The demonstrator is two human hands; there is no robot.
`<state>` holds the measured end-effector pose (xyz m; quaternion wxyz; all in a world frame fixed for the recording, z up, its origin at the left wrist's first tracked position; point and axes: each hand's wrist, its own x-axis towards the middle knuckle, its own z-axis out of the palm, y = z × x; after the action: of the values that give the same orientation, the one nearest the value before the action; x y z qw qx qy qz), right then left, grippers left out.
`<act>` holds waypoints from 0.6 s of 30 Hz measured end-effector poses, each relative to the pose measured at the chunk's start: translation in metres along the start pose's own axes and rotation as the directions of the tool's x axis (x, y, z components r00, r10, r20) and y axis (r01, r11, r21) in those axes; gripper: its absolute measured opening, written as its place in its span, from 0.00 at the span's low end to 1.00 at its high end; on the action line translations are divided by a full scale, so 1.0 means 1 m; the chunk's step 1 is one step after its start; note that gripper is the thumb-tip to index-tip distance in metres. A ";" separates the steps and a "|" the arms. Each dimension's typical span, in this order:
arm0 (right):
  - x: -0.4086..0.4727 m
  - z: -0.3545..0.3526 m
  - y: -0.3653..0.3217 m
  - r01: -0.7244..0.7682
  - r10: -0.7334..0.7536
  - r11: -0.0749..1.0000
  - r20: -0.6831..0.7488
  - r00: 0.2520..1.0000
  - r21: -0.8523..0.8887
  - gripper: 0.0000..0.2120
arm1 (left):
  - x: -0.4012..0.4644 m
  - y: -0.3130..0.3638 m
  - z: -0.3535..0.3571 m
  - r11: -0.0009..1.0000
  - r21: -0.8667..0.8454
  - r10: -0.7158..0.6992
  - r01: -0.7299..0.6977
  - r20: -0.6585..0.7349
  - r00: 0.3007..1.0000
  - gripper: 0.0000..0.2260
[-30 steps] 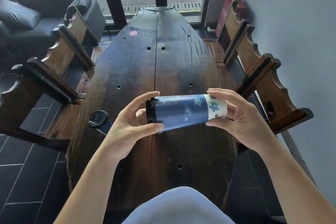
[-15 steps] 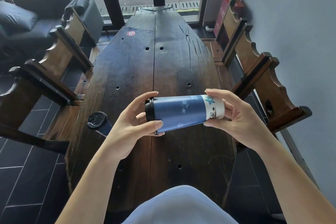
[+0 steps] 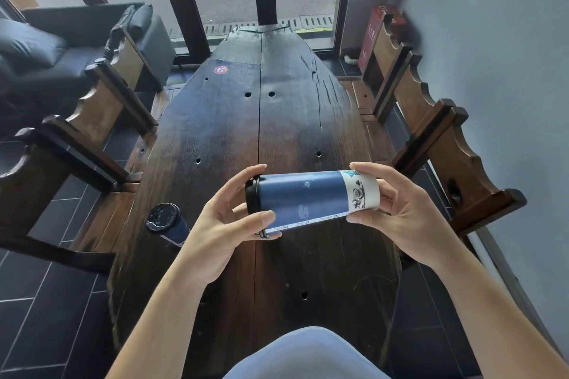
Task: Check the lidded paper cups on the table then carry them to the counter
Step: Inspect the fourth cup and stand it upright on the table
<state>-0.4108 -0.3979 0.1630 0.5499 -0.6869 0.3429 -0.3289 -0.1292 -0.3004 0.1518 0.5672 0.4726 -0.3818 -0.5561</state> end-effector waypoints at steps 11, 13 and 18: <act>0.003 -0.001 0.003 0.016 -0.016 1.000 0.005 1.000 -0.011 0.34 | 0.002 0.000 -0.003 0.999 0.046 0.009 -0.009 -0.011 1.000 0.29; 0.004 -0.001 0.003 0.041 -0.041 0.999 0.004 0.999 -0.032 0.32 | 0.003 -0.001 -0.003 0.999 0.053 -0.007 0.008 -0.021 1.000 0.30; 0.003 -0.002 0.005 0.025 -0.025 0.999 0.004 1.000 -0.022 0.30 | 0.002 -0.002 -0.004 0.999 0.046 -0.005 0.005 0.013 1.000 0.34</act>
<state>-0.4113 -0.4026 0.1588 0.5386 -0.6979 0.3369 -0.3308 -0.1260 -0.3017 0.1486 0.5524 0.4828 -0.3968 -0.5517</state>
